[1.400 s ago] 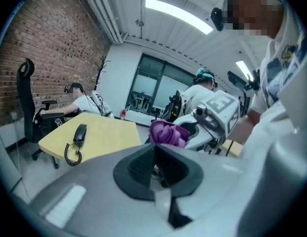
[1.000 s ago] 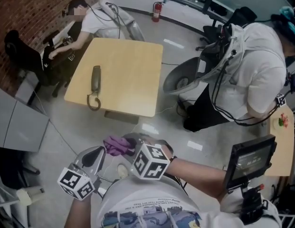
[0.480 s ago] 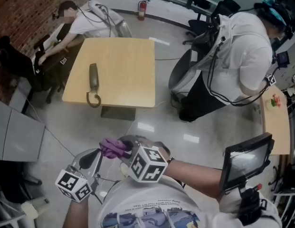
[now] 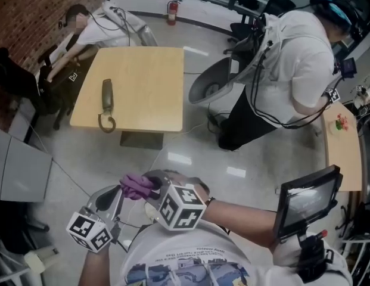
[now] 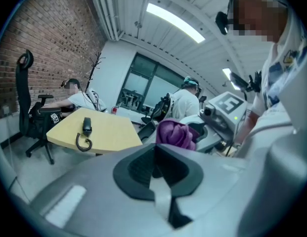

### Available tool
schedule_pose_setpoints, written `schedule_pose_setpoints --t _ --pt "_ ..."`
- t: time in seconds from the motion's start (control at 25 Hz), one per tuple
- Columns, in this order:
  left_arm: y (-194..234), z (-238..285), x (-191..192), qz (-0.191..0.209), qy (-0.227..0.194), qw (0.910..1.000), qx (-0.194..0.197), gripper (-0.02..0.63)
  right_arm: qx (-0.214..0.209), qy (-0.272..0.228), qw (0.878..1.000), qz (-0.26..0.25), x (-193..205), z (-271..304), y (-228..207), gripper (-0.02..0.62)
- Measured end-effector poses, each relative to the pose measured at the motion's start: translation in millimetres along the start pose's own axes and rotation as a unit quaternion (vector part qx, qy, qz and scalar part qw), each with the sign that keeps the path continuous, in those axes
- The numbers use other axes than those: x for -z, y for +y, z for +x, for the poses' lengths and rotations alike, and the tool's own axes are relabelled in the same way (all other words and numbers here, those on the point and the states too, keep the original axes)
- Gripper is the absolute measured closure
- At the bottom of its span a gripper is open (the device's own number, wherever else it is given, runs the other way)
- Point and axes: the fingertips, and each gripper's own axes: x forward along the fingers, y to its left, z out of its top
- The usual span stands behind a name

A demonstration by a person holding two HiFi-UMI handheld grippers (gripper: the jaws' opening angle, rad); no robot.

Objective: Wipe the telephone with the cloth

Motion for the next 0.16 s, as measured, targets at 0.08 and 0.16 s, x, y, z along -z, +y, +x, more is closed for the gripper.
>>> schedule_pose_setpoints --t 0.08,0.16 --pt "-15 15 -3 0.002 -0.002 1.0000 0.005 0.603 0.001 0.002 1.000 0.000 11 -15 -2 0.474" --pt "-32 33 -5 0.004 -0.004 0.9999 0.013 0.603 0.002 0.007 1.000 0.002 27 -33 -6 0.474"
